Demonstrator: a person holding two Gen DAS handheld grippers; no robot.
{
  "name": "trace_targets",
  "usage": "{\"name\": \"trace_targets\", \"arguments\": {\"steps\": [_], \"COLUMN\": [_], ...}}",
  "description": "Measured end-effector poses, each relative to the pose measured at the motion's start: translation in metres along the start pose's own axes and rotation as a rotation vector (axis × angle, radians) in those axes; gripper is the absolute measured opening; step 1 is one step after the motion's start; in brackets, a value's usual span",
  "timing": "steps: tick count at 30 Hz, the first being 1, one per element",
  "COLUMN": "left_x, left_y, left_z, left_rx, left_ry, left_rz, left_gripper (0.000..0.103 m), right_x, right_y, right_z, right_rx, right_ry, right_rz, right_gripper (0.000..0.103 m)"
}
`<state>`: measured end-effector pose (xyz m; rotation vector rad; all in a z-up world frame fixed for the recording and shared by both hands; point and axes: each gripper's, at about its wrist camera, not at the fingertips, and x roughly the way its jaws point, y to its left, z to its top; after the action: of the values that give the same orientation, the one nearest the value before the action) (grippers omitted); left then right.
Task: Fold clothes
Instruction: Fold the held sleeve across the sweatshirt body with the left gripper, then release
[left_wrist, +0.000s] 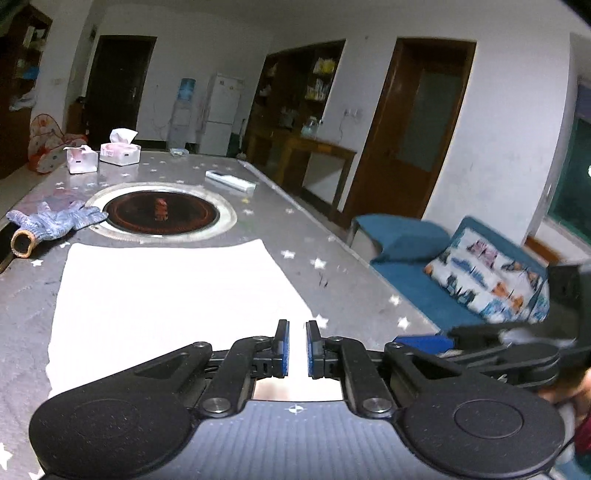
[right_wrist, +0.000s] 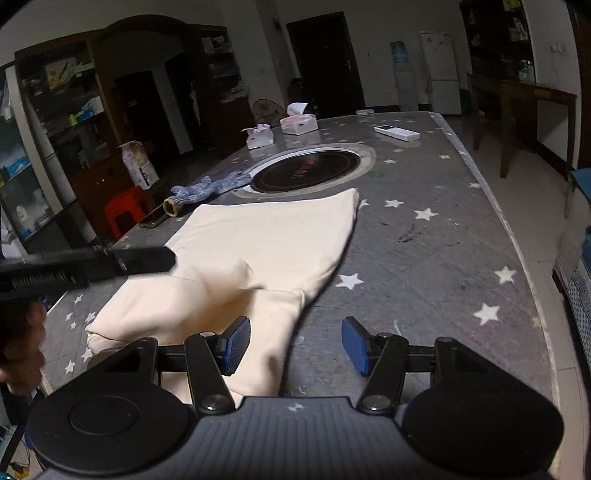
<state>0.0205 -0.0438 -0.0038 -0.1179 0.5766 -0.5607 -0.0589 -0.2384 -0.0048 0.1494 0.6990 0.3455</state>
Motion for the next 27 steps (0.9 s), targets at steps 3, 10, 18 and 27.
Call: {"name": "trace_targets", "arguments": {"steps": [3, 10, 18, 27], "left_x": [0.009, -0.009, -0.043, -0.055], "left_y": [-0.003, 0.019, 0.065, 0.081], "left_z": [-0.009, -0.011, -0.023, -0.042], "left_rx": [0.001, -0.004, -0.024, -0.009], "left_ry": [0.046, 0.043, 0.040, 0.062], "left_rz": [-0.017, 0.031, 0.171, 0.219], "left_gripper": [0.012, 0.041, 0.046, 0.045], "right_x": [0.002, 0.009, 0.031, 0.049], "right_y": [0.000, 0.010, 0.034, 0.046], "right_z": [-0.001, 0.003, 0.002, -0.003], "right_rx": [0.004, -0.015, -0.058, -0.091], "right_ry": [0.001, 0.010, 0.069, 0.125], "right_rz": [0.000, 0.024, 0.089, 0.072], "right_gripper": [0.056, 0.055, 0.041, 0.009]}}
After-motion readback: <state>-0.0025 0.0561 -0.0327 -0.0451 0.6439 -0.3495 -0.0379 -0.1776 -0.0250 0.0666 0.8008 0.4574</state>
